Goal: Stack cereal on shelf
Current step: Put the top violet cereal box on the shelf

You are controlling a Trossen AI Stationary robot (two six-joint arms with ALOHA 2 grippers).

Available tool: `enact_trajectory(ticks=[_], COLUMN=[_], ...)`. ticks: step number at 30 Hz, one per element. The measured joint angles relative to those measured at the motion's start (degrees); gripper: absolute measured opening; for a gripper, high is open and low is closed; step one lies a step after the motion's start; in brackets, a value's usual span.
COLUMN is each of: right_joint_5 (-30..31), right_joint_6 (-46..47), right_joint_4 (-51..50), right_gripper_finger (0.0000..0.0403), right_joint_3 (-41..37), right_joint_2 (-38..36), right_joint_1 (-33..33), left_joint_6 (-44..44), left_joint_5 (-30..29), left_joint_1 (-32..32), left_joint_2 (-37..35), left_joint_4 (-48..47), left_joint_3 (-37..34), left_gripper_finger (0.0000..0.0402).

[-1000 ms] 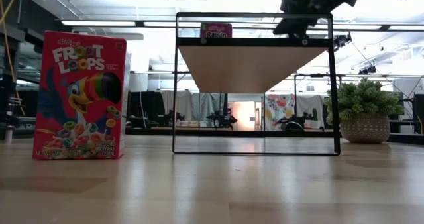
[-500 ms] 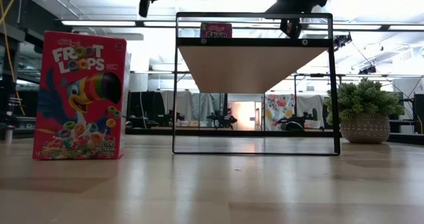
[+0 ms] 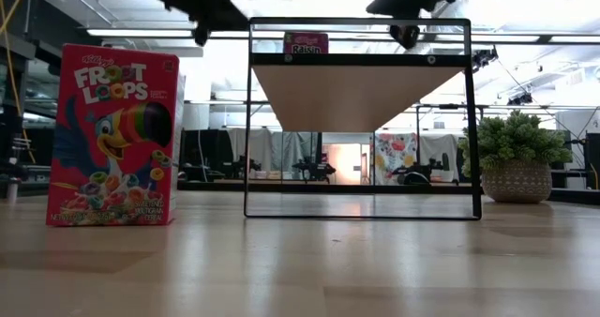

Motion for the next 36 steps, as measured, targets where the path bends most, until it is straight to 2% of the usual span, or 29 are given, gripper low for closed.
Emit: enact_trajectory(ticks=[5,11,16,25,30,36], right_joint_5=[2.3,12.4,18.0,19.9,16.5,18.0], right_joint_6=[1.2,2.5,2.3,2.2,3.4,3.4], right_joint_4=[7.1,9.1,9.3,9.9,11.1,14.1], right_gripper_finger=[0.0,0.0,0.0,0.0,0.0,0.0], right_joint_3=[0.0,0.0,0.0,0.0,-0.1,0.0], right_joint_2=[3.7,9.4,11.1,11.3,12.7,15.0], right_joint_1=[3.1,4.5,4.0,2.1,2.6,3.1], left_joint_6=[3.1,3.1,2.7,0.5,0.1,-0.1], left_joint_5=[-0.2,-0.2,-0.1,0.5,0.5,0.5], left_joint_1=[1.1,1.5,1.5,0.9,-0.1,-0.9], left_joint_2=[6.0,14.6,18.6,19.0,19.0,19.0], left_joint_4=[1.7,8.9,12.7,14.1,14.0,13.7], left_joint_3=[0.0,0.0,0.0,0.0,0.0,0.0], left_gripper_finger=[0.0,0.0,0.0,0.0,0.0,0.0])
